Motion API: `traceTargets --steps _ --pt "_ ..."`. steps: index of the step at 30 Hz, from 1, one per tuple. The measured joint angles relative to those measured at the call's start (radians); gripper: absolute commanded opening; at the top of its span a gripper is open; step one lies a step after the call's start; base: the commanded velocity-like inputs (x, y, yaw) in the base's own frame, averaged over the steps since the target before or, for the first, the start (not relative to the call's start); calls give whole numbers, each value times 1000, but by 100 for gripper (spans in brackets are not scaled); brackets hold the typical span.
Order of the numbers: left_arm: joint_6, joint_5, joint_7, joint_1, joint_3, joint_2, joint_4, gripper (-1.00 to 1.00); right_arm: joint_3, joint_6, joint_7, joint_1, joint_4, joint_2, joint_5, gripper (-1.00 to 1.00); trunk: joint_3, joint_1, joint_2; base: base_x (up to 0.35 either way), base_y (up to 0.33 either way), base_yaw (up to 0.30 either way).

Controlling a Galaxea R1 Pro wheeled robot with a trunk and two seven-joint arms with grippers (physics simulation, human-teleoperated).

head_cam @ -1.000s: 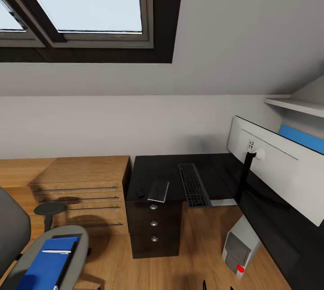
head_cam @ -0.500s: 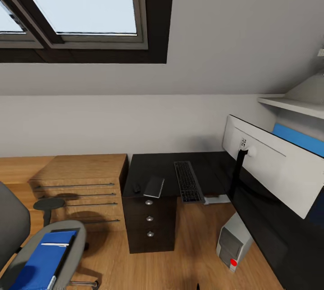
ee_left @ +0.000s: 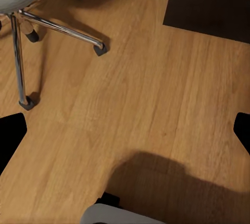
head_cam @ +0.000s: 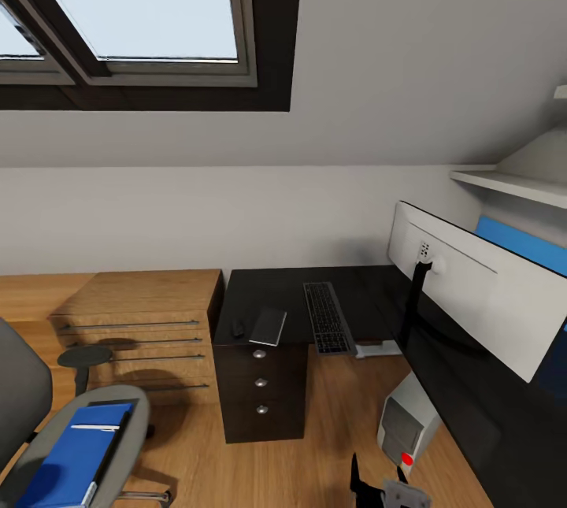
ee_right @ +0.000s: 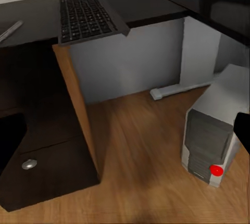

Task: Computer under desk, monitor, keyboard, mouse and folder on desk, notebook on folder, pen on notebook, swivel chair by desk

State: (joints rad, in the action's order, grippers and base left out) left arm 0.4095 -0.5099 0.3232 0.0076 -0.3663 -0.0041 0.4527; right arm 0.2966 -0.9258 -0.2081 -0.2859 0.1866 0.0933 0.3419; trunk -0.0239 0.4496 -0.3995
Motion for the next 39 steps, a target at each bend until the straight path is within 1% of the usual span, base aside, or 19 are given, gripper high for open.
traceTargets --steps 2,3,5,8,9,12,17,18,23,27,31,33,34,39 --pt "0 0 0 0 0 0 0 100 0 14 -18 -2 36 -19 -1 100 0 0 0 0 0 0" --pt "0 0 0 0 0 0 0 100 -1 38 -35 -8 67 -40 0 100 0 0 0 0 0 0" --pt "0 -1 0 0 0 0 0 100 0 74 -51 -23 94 -61 0 100 0 0 0 0 0 0" --pt "0 -1 0 0 0 0 0 100 0 145 -73 -63 123 -88 1 100 0 0 0 0 0 0" --pt "1 -1 0 0 -1 0 0 100 0 198 -84 -97 131 -102 1 100 0 0 0 0 0 0" --pt "2 0 0 0 -1 0 0 100 -1 286 -96 -161 134 -120 1 100 0 0 0 0 0 0" --pt "3 0 0 0 -3 -1 0 100 -2 409 -107 -265 105 -155 1 100 0 0 0 0 0 0" --pt "3 0 -1 0 -4 -1 0 100 -4 437 -109 -304 84 -168 2 100 0 0 0 0 0 0" --pt "3 2 -1 0 -5 -2 0 100 -6 474 -113 -384 49 -186 3 100 0 0 0 0 0 0" --pt "3 4 -4 0 -6 -3 0 100 -9 487 -114 -426 35 -197 2 100 0 0 0 37 -19 0" --pt "0 3 -6 0 -7 -2 0 100 -12 490 -115 -461 30 -209 6 100 0 0 0 185 -116 0" --pt "0 2 -5 0 -7 -2 0 100 -12 490 -114 -466 30 -212 11 100 0 0 0 239 -153 0" --pt "0 2 -5 0 -7 -2 0 100 -12 490 -115 -467 30 -212 16 100 0 0 0 251 -161 0" --pt "-1 1 -6 0 -7 -2 -2 100 -17 489 -114 -472 29 -212 68 100 0 0 0 259 -166 0"
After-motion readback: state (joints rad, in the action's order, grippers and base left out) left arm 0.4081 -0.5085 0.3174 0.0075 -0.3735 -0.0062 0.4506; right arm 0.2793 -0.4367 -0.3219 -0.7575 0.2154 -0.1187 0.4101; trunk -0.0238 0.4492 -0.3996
